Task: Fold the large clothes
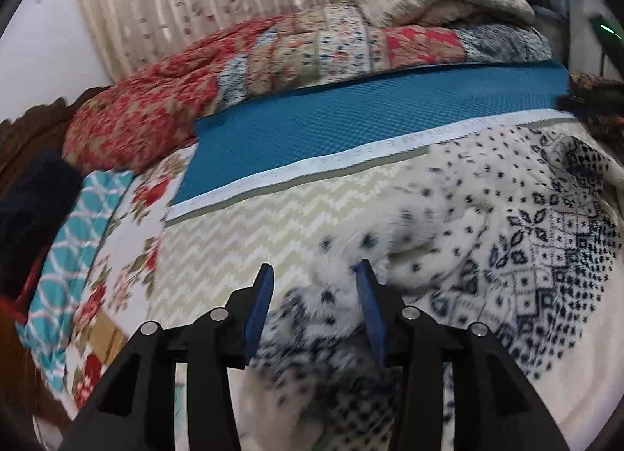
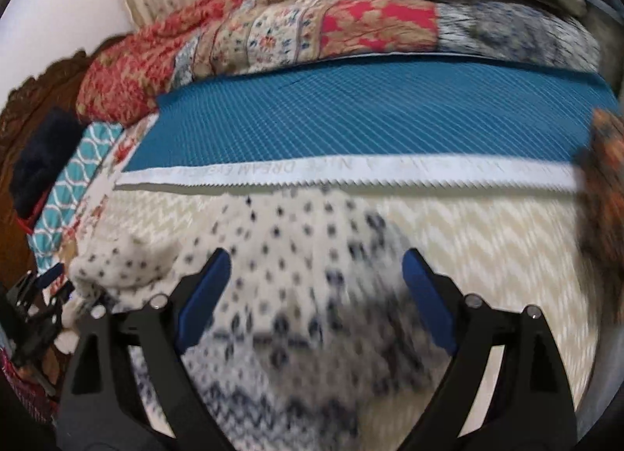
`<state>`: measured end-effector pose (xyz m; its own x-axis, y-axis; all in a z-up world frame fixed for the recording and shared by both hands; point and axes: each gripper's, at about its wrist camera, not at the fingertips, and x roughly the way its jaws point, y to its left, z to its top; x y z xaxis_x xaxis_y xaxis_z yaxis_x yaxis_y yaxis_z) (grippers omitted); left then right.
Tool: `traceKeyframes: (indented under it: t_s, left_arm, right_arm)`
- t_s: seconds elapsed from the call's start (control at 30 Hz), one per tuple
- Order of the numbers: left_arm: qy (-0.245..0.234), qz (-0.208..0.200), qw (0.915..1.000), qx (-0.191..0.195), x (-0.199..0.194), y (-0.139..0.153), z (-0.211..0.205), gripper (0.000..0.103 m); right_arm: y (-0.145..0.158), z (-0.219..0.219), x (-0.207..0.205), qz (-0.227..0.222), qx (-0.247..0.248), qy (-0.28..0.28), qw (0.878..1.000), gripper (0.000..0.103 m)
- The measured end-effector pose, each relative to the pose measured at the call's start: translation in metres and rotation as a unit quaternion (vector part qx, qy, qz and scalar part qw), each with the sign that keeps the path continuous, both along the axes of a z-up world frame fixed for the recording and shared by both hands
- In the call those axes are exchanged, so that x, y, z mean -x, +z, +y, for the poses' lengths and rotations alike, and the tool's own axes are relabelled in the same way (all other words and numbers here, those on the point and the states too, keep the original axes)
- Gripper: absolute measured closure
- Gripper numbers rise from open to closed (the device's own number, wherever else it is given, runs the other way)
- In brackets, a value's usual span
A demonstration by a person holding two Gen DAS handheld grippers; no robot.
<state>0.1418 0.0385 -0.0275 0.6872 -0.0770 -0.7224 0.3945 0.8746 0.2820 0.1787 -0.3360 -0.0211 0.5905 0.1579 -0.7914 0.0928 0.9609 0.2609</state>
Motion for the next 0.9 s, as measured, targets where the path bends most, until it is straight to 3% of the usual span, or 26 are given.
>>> traceKeyframes:
  t_s: [0.2, 0.3, 0.33, 0.37, 0.4, 0.43, 0.5, 0.6, 0.7, 0.8, 0.87, 0.9]
  left_arm:
    - [-0.015, 0.011, 0.9990, -0.042, -0.031, -0.025, -0.017, 0.039]
    - [-0.005, 0.046, 0.9978, -0.047, -0.057, -0.046, -0.018, 0.039]
    - [0.000, 0.065, 0.9968, -0.045, -0.068, -0.055, -0.018, 0.038]
    - [0.002, 0.079, 0.9960, -0.042, -0.077, -0.061, -0.018, 0.028]
    - [0.004, 0.087, 0.9953, -0.042, -0.083, -0.065, -0.018, 0.014]
    - [0.010, 0.091, 0.9948, -0.045, -0.090, -0.069, -0.019, 0.013]
    - [0.015, 0.090, 0.9953, -0.034, -0.099, -0.068, -0.022, 0.010]
    - [0.022, 0.069, 0.9973, -0.011, -0.114, -0.051, -0.032, 0.009]
    - [0.031, 0.024, 0.9989, 0.027, -0.137, -0.013, -0.043, 0.008]
    - [0.065, -0.033, 0.9961, 0.050, -0.164, 0.020, -0.057, 0.008]
    - [0.077, -0.030, 0.9964, 0.016, -0.189, 0.012, -0.078, 0.009]
    - [0.074, -0.009, 0.9972, -0.004, -0.198, 0.002, -0.086, 0.010]
  right_arm:
    - [-0.049, 0.013, -0.089, 0.069, 0.031, 0.046, 0.996, 0.017]
    - [-0.084, 0.018, -0.112, 0.118, 0.038, 0.064, 0.990, 0.018]
    - [-0.092, 0.020, -0.114, 0.131, 0.039, 0.072, 0.988, 0.026]
    - [-0.097, 0.023, -0.112, 0.130, 0.056, 0.079, 0.987, 0.034]
    - [-0.094, 0.027, -0.107, 0.112, 0.074, 0.089, 0.987, 0.067]
    - [-0.088, 0.026, -0.101, 0.098, 0.064, 0.096, 0.988, 0.089]
    - [-0.075, 0.017, -0.090, 0.080, 0.015, 0.086, 0.993, 0.091]
    - [-0.024, -0.005, -0.070, -0.001, -0.005, 0.061, 0.998, 0.091]
    - [0.030, -0.040, -0.055, -0.078, -0.032, 0.014, 0.996, 0.092]
    - [0.063, -0.066, -0.047, -0.137, 0.005, -0.050, 0.989, 0.087]
    - [0.047, -0.072, -0.064, -0.115, 0.041, -0.091, 0.988, 0.051]
    - [0.033, -0.077, -0.069, -0.092, 0.054, -0.109, 0.988, 0.025]
